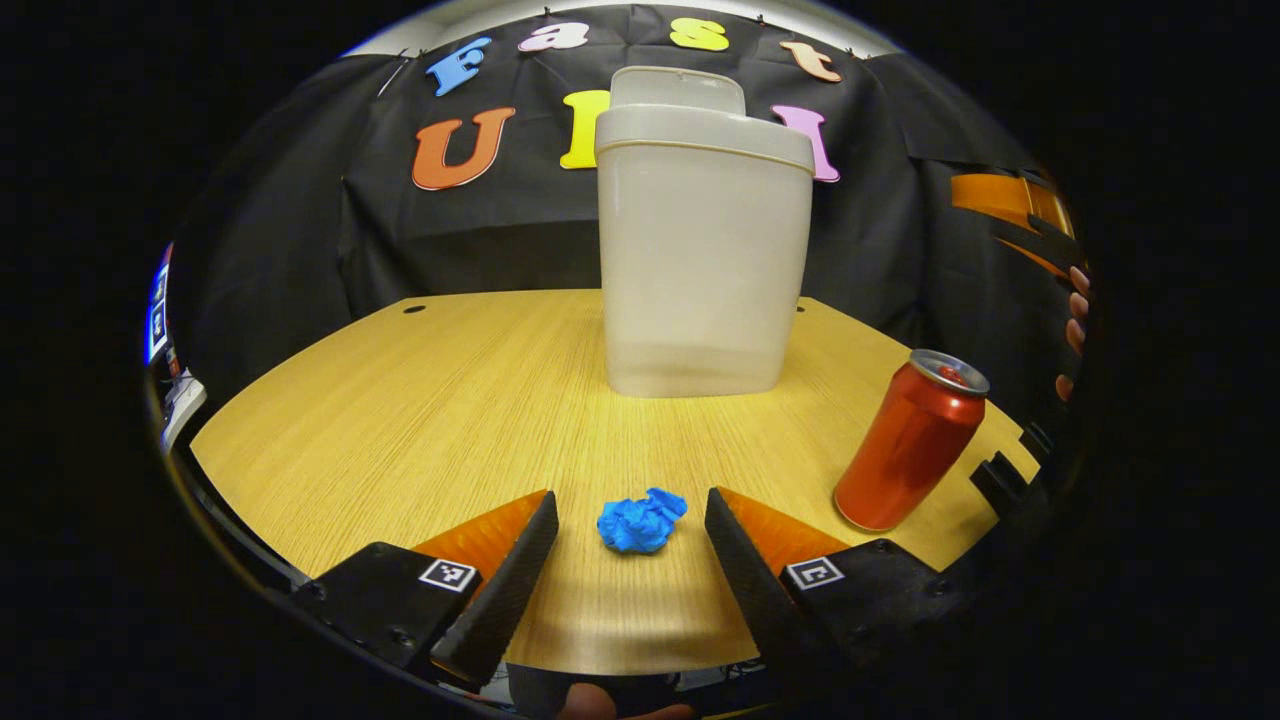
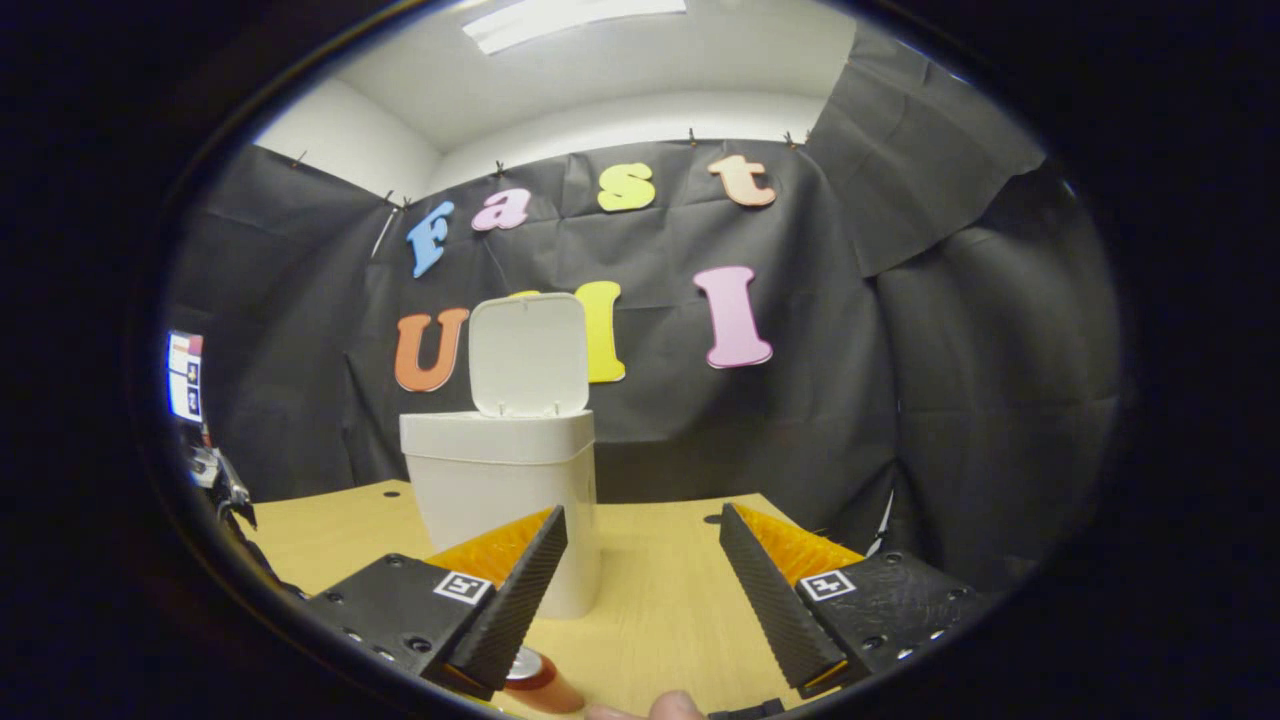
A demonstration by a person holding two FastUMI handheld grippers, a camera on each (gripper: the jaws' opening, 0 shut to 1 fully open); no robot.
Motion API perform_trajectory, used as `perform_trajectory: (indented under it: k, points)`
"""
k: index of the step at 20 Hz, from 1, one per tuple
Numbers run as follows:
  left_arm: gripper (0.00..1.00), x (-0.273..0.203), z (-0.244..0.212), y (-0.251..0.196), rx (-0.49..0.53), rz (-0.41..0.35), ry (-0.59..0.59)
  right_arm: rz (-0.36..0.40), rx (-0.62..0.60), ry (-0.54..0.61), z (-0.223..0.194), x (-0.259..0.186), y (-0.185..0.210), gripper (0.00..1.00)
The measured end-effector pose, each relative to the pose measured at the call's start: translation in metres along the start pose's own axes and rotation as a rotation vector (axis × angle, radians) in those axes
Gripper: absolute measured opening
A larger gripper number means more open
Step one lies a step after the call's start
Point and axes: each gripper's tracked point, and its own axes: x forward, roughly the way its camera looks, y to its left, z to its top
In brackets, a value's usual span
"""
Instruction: Press the lid of the desktop garbage bin to open it, pick up the crumpled paper on the desktop and throw it into the bin, then pick up the pop can on the desktop and drop it into the bin, and finally close the garbage bin lid.
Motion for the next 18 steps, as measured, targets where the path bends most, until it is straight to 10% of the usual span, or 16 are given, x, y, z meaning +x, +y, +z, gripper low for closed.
perform_trajectory:
  k: [8, 18]
  points:
    - [0.85, 0.002, -0.008, -0.006, 0.004, 0.000, 0.041, 0.002, 0.024, 0.042, -0.018, -0.001, -0.001, 0.96]
    - [0.48, 0.001, -0.008, 0.005, -0.030, 0.033, 0.037, 0.023, 0.032, 0.095, -0.039, -0.013, 0.012, 0.96]
